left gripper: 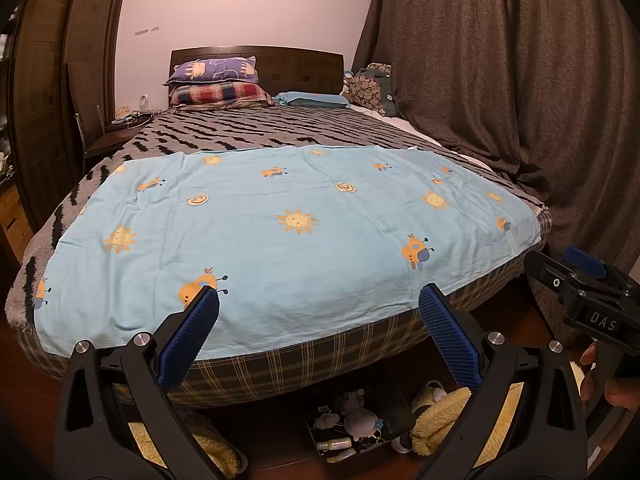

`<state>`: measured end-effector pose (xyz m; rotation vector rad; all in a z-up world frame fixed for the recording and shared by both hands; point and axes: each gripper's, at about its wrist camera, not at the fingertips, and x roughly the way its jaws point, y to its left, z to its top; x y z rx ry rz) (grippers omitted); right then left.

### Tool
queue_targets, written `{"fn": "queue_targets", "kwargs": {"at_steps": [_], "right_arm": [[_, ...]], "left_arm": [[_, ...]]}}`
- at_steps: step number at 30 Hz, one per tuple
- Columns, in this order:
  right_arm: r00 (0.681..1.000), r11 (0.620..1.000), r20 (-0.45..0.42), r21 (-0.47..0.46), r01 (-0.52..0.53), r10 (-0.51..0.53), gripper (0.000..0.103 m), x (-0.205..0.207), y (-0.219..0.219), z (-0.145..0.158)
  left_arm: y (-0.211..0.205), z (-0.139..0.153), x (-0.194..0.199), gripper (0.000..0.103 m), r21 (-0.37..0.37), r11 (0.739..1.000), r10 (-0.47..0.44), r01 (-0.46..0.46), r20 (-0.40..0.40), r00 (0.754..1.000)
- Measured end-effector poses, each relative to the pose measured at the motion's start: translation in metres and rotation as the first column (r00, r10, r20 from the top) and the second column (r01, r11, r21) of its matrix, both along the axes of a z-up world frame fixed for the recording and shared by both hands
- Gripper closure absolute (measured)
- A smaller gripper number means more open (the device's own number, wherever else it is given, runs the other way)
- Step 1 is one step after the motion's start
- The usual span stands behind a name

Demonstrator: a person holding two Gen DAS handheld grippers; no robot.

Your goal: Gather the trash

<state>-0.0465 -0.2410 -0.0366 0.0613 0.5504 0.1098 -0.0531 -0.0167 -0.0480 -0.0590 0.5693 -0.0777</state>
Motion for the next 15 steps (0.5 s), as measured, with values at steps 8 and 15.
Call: {"fn": "queue_targets", "kwargs": {"at_steps": [8, 15], "right_arm": [[1.0, 1.0, -0.002, 0.002, -0.003, 0.003, 0.003, -0.0005, 0.0011, -0.0004], [1.0, 1.0, -0.003, 0.002, -0.003, 0.003, 0.003, -0.0002, 0.0016, -0.0003]], "left_arm": [[-0.0006, 0.0001, 0.0, 0.008, 0.0, 1.0, 0.003, -0.003, 0.0, 1.0], [-0.0002, -0.0003, -0.0001, 0.008, 0.0, 1.0, 0.006, -0.006, -0.004, 1.0]]}}
